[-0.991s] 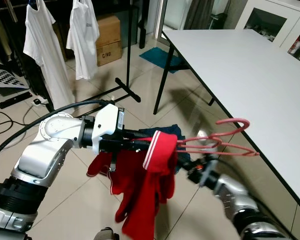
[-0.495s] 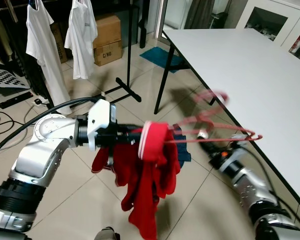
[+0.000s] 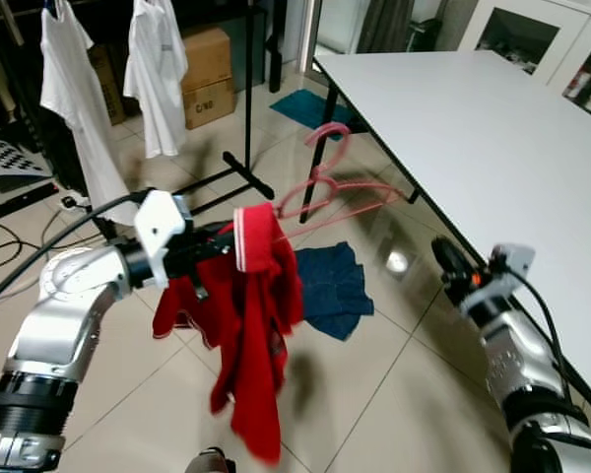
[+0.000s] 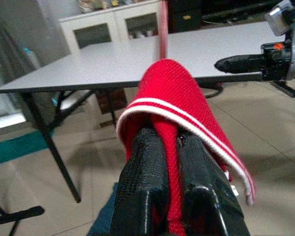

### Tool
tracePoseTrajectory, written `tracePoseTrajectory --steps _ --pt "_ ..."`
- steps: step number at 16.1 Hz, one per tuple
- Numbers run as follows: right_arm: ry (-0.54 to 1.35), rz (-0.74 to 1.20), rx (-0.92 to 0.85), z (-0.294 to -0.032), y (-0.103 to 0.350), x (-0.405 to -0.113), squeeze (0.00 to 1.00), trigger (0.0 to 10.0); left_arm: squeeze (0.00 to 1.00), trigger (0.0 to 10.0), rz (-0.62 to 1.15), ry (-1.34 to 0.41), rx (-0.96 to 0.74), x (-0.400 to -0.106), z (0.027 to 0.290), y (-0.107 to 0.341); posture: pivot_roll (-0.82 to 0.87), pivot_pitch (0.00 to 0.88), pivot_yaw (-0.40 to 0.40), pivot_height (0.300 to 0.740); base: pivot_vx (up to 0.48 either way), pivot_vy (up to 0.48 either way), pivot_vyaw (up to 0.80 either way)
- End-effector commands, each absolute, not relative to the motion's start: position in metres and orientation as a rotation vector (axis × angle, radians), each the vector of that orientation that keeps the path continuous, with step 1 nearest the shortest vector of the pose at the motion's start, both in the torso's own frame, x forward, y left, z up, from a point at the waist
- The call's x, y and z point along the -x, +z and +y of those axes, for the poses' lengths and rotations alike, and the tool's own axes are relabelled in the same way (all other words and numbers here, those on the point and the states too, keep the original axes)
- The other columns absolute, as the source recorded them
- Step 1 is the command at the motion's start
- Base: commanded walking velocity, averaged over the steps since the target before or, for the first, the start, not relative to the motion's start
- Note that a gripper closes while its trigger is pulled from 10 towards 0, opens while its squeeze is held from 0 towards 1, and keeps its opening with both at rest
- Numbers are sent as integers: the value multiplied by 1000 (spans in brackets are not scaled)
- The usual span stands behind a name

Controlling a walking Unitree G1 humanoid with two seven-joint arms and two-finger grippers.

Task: Hang hanger

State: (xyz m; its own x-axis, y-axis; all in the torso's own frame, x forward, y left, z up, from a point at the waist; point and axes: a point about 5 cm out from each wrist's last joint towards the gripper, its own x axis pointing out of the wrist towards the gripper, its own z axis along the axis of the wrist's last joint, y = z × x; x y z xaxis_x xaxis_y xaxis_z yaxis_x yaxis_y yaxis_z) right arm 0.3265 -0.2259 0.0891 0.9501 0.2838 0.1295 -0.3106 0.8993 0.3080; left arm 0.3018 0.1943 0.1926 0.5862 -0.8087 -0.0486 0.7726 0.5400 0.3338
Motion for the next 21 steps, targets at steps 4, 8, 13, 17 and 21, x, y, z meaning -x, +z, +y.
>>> tracePoseTrajectory --steps 4,8,13,17,21 --pt "403 9 -284 -210 79 -326 0 5098 0 10000 -184 -1014 -371 -296 187 207 172 103 -74 740 0 0 0" --pt "351 95 -241 -220 62 -315 0 10000 0 10000 -225 -1002 -346 -298 190 217 168 103 -65 740 0 0 0" --pt "559 285 -147 -196 24 -286 1000 10000 0 10000 -148 -1216 -176 -275 163 195 164 107 -63 740 0 0 0" --pt "641 342 -35 -187 14 -278 0 10000 0 10000 -41 -1334 -217 -264 167 183 176 115 -69 740 0 0 0" --pt "741 441 39 -187 -1 -262 0 10000 0 10000 -14 -1354 -384 -274 184 198 185 117 -66 740 0 0 0"
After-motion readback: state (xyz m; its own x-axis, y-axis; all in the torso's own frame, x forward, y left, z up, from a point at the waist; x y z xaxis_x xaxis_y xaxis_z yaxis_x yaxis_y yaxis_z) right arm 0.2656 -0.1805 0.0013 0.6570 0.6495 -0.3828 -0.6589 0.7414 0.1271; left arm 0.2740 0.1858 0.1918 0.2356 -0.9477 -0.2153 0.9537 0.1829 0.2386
